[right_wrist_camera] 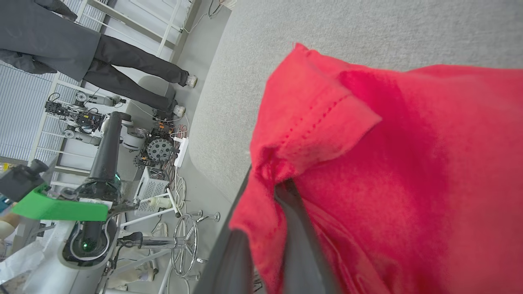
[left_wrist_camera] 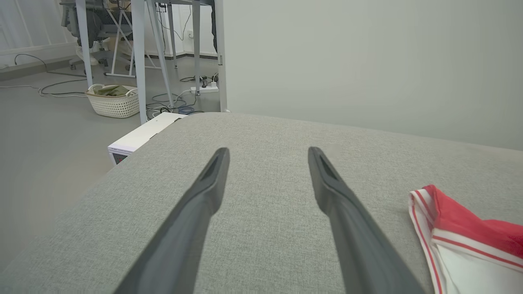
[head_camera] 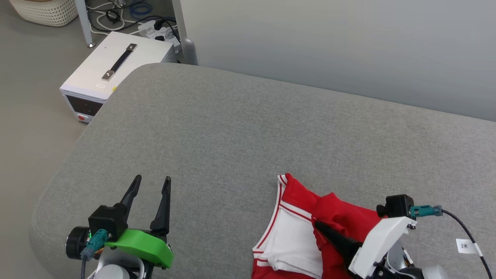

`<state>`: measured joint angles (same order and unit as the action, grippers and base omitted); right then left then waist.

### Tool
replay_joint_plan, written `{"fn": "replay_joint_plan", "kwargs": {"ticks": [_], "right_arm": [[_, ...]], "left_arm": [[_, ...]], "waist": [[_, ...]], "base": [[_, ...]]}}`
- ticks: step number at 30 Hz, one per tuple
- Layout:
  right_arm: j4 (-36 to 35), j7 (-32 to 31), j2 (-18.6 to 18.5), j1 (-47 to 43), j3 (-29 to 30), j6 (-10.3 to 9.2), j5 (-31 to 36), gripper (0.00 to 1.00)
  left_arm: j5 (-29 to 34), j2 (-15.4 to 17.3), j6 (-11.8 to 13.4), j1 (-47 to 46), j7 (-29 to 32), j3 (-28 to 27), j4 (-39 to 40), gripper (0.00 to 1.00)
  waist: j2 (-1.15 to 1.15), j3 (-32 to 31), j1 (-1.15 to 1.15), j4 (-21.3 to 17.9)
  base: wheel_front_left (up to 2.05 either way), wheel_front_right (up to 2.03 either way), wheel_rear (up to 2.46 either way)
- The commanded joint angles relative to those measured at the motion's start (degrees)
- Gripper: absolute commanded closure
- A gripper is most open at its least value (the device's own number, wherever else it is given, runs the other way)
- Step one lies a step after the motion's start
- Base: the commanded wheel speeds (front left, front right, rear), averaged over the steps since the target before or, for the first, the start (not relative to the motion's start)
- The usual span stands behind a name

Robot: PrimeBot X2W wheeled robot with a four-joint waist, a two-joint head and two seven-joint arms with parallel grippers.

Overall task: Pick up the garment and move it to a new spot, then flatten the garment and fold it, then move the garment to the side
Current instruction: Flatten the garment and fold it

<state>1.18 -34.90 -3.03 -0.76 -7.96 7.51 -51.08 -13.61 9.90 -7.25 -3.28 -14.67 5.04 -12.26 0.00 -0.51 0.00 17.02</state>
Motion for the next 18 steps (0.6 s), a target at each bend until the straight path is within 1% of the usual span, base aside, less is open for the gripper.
{"fn": "replay_joint_plan", "kwargs": {"ticks": [1, 8, 12, 13, 14, 18], "right_arm": [[1.64, 1.83, 0.11, 1.91, -0.86, -0.02, -0.63, 1.00], [12.27, 10.74, 0.14, 8.17, -3.30, -0.02, -1.61, 1.00], [18.96, 13.15, 0.14, 11.11, -4.78, -0.02, -0.69, 1.00], [20.30, 13.39, 0.14, 11.66, -5.12, -0.02, -0.55, 0.28], [21.69, 13.96, 0.14, 12.38, -5.46, -0.02, -0.70, 0.00], [24.29, 16.36, 0.14, 14.67, -8.17, -0.02, -2.71, 0.00]], "left_arm": [[-0.50, -0.10, -0.23, -0.04, -0.33, -0.06, -0.03, 0.00], [-0.70, -0.44, -0.23, -0.63, -0.33, 0.12, -0.31, 0.00], [-0.78, -0.60, -0.23, -0.79, -0.33, 0.14, -0.59, 0.00], [-0.69, -0.63, -0.23, -0.82, -0.33, -0.02, -0.64, 0.00], [-0.59, -0.72, -0.24, -0.85, -0.33, -0.35, -0.68, 0.00], [-0.36, -1.06, -0.24, -0.83, -0.33, -0.80, -0.86, 0.00]], "waist": [[0.00, 0.57, 0.00, 0.83], [0.00, 1.44, 0.00, 2.39], [0.00, 1.97, 0.00, 2.97], [0.00, 2.06, 0.00, 3.07], [0.00, 2.30, 0.00, 3.19], [0.00, 2.42, 0.00, 3.42]], "base": [[0.00, 0.00, 0.00], [0.00, 0.00, 0.00], [0.00, 0.00, 0.00], [0.00, 0.00, 0.00], [0.00, 0.00, 0.00], [0.00, 0.00, 0.00]]}}
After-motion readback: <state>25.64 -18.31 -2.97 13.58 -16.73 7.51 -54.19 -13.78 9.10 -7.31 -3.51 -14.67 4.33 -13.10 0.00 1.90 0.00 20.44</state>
